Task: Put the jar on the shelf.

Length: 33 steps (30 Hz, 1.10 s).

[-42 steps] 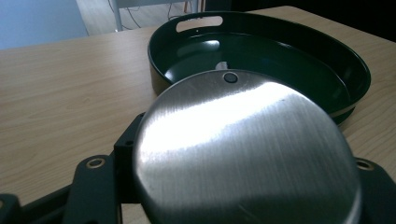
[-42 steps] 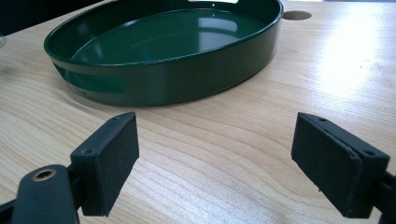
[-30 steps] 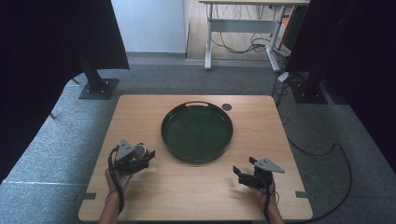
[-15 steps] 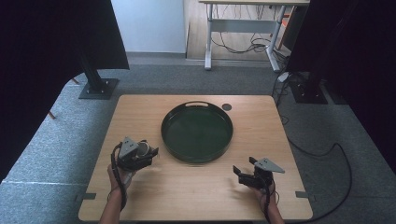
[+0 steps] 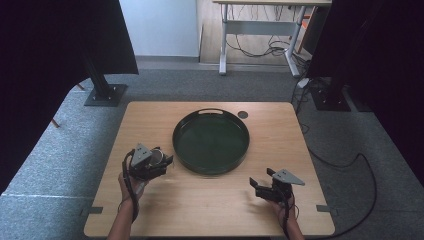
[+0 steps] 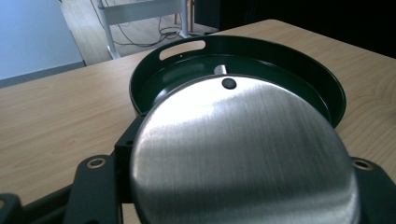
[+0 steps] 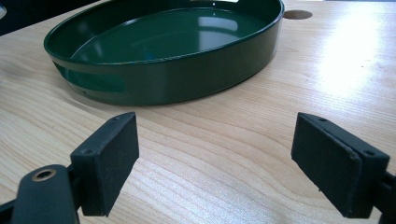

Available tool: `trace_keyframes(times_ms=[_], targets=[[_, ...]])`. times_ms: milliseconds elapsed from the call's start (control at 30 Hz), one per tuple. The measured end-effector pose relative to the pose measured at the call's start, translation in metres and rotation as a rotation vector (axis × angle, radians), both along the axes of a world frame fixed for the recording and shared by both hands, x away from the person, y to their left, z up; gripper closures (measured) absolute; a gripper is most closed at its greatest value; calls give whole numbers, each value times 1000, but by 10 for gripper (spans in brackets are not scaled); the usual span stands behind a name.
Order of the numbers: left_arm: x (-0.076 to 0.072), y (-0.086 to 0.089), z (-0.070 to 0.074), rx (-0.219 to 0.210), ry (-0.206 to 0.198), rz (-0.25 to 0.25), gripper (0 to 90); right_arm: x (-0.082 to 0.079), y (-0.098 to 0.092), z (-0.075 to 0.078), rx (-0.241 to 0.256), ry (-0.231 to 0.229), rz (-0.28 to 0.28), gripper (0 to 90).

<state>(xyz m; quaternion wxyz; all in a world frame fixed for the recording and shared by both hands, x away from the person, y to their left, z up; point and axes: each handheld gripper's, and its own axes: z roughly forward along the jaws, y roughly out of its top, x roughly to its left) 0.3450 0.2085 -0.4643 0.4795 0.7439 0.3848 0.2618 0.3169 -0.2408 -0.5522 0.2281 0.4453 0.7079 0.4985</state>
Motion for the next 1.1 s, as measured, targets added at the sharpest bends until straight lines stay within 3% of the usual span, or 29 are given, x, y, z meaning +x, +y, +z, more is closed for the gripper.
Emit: trace_keyframes(times_ms=[1100], targets=[[11,-24,16,34,-30,-49,360,0,-1,0,3,0,2,146]])
